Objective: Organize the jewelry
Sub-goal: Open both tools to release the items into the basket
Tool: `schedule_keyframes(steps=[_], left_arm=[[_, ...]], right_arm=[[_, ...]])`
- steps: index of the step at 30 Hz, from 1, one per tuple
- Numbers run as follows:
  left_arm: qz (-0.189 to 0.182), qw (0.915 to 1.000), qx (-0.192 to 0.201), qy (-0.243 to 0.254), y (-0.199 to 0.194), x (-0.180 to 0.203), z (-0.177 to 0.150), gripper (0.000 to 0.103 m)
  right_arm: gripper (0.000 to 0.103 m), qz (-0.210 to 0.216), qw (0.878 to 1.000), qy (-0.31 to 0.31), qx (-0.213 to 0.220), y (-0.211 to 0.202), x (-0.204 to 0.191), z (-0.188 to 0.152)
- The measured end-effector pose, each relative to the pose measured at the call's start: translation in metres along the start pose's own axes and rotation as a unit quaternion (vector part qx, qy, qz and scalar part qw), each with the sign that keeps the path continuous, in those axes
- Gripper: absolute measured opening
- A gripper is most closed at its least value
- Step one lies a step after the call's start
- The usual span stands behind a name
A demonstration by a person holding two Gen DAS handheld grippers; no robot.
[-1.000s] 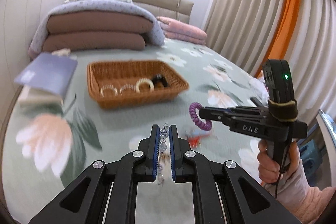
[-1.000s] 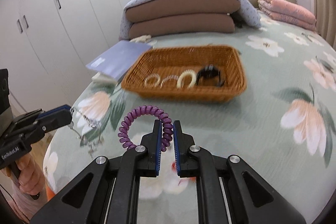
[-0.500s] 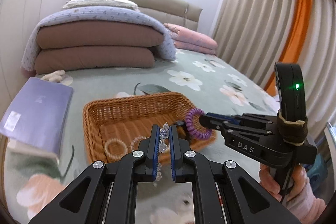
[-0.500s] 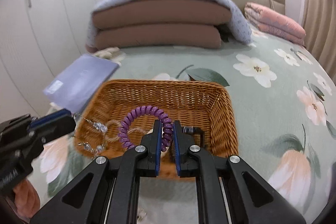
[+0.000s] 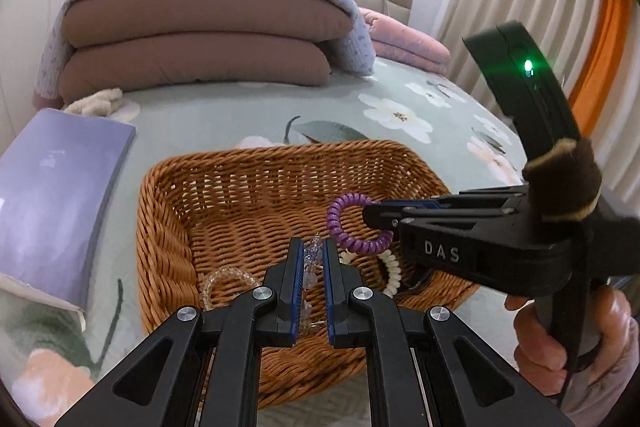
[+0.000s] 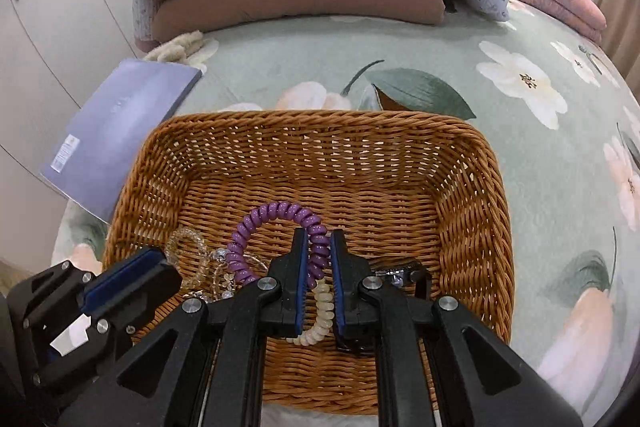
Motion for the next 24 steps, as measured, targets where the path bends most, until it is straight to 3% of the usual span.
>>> schedule_keyframes(steps=[3, 5, 7, 8, 12, 16, 24], left_arm=[[0.011, 0.9997, 0.004, 0.022, -0.008, 0.007, -0.003, 0.015], [0.011, 0.9992, 0.013, 0.036, -0.021, 0.013, -0.005, 0.026], [0.015, 0.9987, 0.028, 0.041, -0.038, 0.016, -0.007, 0.045], [0.014, 0.9985, 0.034, 0.041, -0.045, 0.017, -0.006, 0.047], [0.008, 0.9977, 0.052, 0.043, -0.082, 0.023, -0.010, 0.047], [-0.004, 0.9961, 0.075, 0.047, -0.127, 0.030, -0.019, 0.047], [-0.023, 0.9926, 0.103, 0.060, -0.200, 0.048, -0.049, 0.047]], right_arm=[[0.014, 0.006, 1.000, 0.002, 0.007, -0.008, 0.001, -0.003], [0.014, 0.025, 1.000, 0.009, 0.010, -0.016, 0.000, -0.008], [0.014, 0.037, 0.999, 0.011, 0.013, -0.027, -0.003, -0.012], [0.014, 0.041, 0.999, 0.011, 0.017, -0.033, -0.004, -0.015], [0.015, 0.066, 0.997, 0.013, 0.036, -0.066, -0.011, -0.029], [0.026, 0.083, 0.995, 0.011, 0.059, -0.103, -0.023, -0.046], [0.033, 0.105, 0.990, -0.019, 0.093, -0.162, -0.056, -0.092]])
Point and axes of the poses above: each gripper's, at about its wrist camera, not at the fingertips, and y roughly the way its jaws point, x to its right, z to its top, the point moved 6 cm from there along y, roughly the way its jaws point, and after that the axes turned 9 degrees about -y, right-handed, at the moved point
